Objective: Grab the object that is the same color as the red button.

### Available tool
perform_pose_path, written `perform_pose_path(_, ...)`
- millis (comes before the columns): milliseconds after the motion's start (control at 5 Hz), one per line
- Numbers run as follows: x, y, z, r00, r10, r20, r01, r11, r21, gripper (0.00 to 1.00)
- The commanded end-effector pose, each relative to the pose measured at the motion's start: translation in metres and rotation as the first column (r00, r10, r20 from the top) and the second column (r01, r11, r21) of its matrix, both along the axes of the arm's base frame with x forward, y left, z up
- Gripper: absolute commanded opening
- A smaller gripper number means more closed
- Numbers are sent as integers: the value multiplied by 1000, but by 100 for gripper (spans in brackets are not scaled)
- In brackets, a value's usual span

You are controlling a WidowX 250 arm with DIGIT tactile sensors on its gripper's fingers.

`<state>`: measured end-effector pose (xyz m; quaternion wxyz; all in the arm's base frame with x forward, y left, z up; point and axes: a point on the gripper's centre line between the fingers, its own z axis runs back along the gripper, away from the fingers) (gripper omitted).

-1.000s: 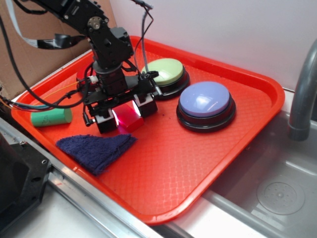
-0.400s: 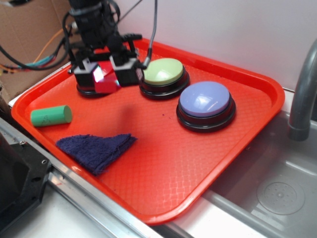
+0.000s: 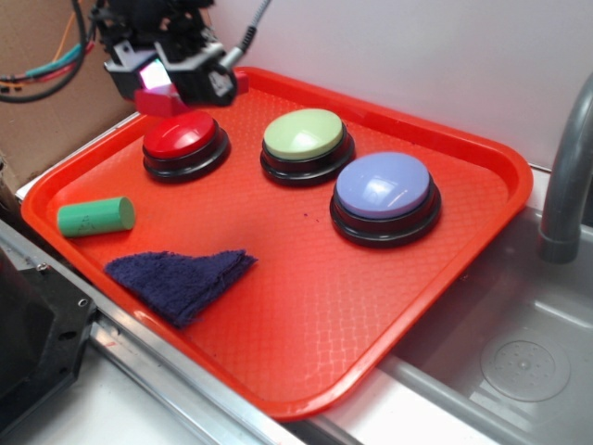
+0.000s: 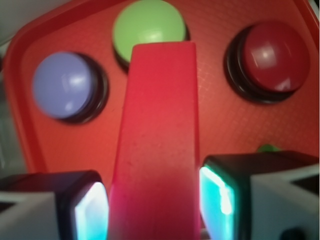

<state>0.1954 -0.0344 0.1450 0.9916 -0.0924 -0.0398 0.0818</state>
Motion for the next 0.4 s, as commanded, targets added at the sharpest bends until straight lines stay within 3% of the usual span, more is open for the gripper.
perform_pose_path(0,9,8,10,996,-82,46,82,997,0,0)
perform_pose_path(200,15,15,4,1000,-23,-5,23,1000,-20,0)
